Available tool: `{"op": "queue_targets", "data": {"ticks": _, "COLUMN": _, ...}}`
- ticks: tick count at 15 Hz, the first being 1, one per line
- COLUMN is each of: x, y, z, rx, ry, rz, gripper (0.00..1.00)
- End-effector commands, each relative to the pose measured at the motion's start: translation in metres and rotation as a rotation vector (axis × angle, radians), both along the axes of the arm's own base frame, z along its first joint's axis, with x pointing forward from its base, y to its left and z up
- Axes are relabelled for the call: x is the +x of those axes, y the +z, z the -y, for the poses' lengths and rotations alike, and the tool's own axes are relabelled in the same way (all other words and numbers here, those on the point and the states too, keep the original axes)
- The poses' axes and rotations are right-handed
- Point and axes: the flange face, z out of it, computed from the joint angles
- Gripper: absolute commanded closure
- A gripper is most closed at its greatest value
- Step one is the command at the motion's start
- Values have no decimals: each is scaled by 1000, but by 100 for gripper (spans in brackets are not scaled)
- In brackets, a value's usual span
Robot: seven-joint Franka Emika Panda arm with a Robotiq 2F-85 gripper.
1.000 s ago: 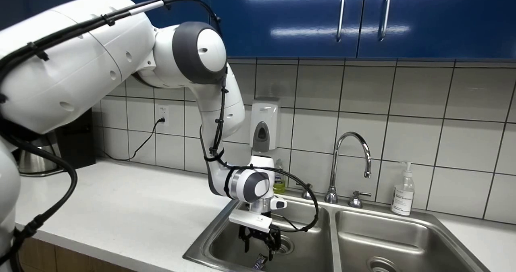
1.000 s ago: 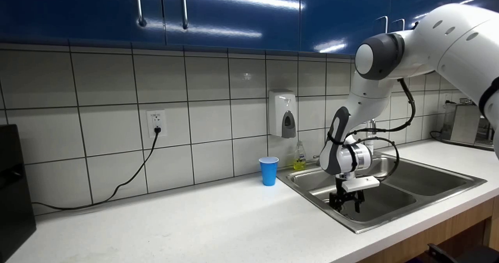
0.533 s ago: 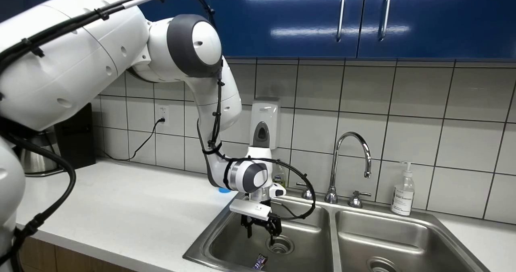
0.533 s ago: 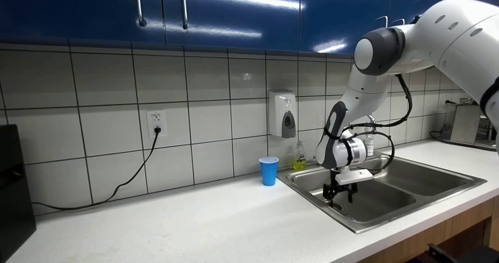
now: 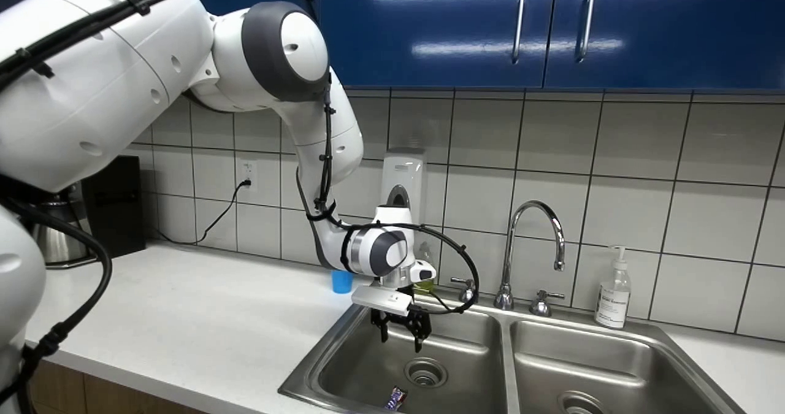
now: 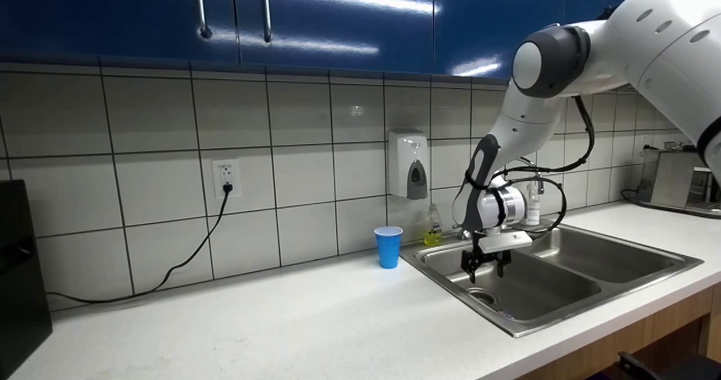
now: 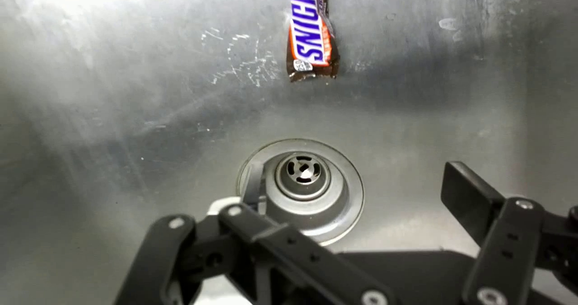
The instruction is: Put the chocolate bar inside the left sink
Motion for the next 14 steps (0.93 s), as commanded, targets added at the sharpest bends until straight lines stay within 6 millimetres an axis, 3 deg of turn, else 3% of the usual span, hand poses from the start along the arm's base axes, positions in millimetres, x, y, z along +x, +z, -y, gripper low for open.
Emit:
{"op": "queue_targets", "data": {"ticks": 1, "x": -6, "y": 33, "z": -5, "rx": -15, "ry": -13, "rz": 19, "gripper": 0}}
{"op": "queue_targets", "data": {"ticks": 7, "x": -33, "y": 73, "z": -22, "rx": -5, "ry": 10, "rz": 7, "gripper": 0}}
{"op": "queue_targets", "data": {"ticks": 14, "x": -102, "y": 118, "z": -62, "rx": 25, "ry": 75, "rz": -92, "gripper": 0}}
